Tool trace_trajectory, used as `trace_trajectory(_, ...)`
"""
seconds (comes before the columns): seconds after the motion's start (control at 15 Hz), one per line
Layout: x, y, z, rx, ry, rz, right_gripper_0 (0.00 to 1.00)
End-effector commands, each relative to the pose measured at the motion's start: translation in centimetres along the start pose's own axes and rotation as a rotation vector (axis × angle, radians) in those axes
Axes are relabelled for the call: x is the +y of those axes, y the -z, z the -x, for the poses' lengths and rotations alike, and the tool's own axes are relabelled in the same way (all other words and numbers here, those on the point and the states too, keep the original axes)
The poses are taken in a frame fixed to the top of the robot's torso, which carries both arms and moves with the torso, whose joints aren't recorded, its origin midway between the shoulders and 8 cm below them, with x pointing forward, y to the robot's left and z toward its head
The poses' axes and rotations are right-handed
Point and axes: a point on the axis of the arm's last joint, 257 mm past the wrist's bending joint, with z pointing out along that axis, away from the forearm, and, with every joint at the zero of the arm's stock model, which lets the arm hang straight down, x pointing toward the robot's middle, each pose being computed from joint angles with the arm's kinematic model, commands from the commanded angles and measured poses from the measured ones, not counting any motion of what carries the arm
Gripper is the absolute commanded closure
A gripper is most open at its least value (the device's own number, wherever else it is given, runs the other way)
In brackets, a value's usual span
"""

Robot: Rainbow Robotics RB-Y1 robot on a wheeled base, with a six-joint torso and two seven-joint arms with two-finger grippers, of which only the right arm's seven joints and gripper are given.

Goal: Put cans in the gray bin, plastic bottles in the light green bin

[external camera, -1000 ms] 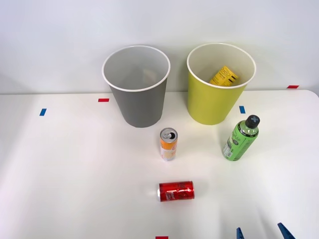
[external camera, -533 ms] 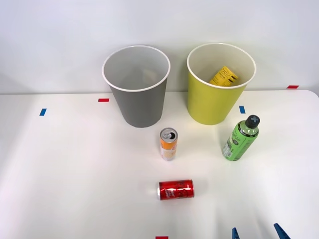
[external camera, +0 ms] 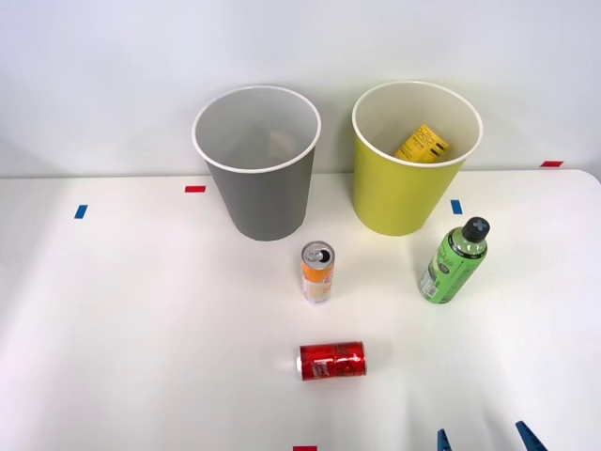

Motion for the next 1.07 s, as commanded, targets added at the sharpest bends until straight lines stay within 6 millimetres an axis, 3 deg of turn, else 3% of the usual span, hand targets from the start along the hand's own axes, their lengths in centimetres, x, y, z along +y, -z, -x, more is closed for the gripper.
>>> trace_trajectory(0.07,0.00,-0.01,0.00,0.000,0.000,0.000,0.00)
trace_trajectory(1.07,0.00,-0.01,0.00,0.000,0.000,0.000,0.00)
